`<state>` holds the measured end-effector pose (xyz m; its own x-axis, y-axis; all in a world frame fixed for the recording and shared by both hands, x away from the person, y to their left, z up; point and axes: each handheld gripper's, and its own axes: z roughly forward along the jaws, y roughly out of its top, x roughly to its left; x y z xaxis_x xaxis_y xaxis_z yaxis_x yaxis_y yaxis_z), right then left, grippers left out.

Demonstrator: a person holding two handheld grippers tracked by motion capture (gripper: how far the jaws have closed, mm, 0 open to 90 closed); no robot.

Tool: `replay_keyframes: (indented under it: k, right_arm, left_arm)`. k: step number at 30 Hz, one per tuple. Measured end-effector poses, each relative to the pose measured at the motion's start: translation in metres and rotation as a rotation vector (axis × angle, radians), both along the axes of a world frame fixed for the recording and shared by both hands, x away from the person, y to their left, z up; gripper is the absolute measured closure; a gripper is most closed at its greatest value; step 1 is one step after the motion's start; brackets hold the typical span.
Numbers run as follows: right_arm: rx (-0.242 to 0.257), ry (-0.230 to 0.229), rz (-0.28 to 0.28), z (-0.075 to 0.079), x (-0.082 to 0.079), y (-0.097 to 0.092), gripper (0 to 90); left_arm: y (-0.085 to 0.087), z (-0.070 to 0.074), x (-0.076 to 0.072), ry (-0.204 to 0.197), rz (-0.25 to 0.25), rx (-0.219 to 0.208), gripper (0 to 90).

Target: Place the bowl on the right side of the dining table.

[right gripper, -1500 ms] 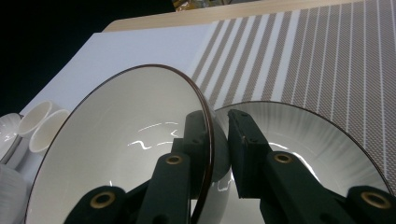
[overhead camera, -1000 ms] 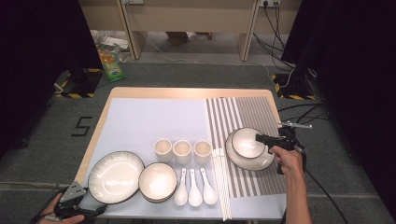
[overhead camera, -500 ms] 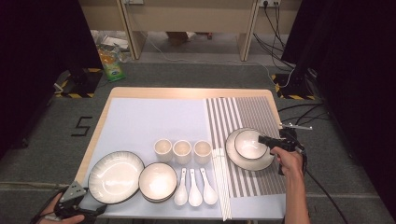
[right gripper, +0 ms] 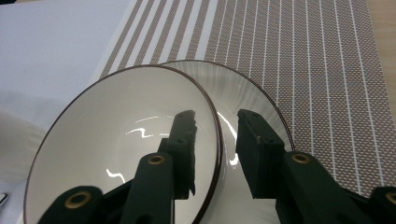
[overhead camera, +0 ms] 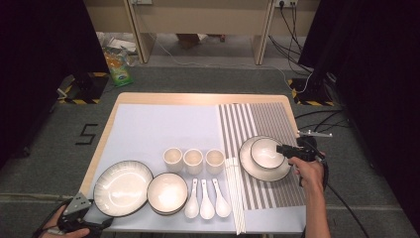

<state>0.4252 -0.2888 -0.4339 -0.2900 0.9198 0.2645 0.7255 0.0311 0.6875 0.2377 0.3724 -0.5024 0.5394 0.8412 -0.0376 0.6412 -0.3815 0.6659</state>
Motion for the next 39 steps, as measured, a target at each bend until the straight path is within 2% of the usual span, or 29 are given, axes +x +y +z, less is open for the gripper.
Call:
replay_keyframes:
  k: [3,8,15,19,24,28,30,32,39]
  right_arm:
    - [-0.053,-0.020,0.004,0.007,-0.008,0.002,58.8]
    - [-0.075,-0.030,0.014,0.012,-0.022,0.003,48.6]
    - [-0.082,-0.042,0.033,0.013,-0.040,0.006,40.7]
    - [-0.075,-0.052,0.049,0.013,-0.048,0.010,38.4]
    - [-0.090,-0.058,0.042,0.015,-0.059,0.012,36.2]
    - [-0.102,-0.083,0.050,0.019,-0.070,0.014,36.0]
    - [-0.097,-0.085,0.069,0.019,-0.075,0.017,36.1]
    - [-0.094,-0.105,0.083,0.020,-0.080,0.020,40.9]
    - [-0.083,-0.104,0.131,0.017,-0.088,0.032,38.7]
  left_arm:
    - [0.000,0.000,0.000,0.000,0.001,0.002,0.0]
    - [0.000,0.000,0.000,0.000,0.001,0.002,0.0]
    - [0.000,0.000,0.000,0.001,0.001,0.002,0.0]
    - [0.000,0.000,0.000,0.003,0.001,0.002,0.0]
    - [0.000,0.000,0.000,-0.002,-0.002,0.003,0.0]
    - [0.000,0.000,0.000,-0.001,-0.003,0.005,0.0]
    - [0.000,0.000,0.000,-0.001,-0.002,0.003,0.0]
    - [0.000,0.000,0.000,0.001,0.002,0.004,0.0]
    - [0.000,0.000,0.000,0.002,0.000,0.001,0.0]
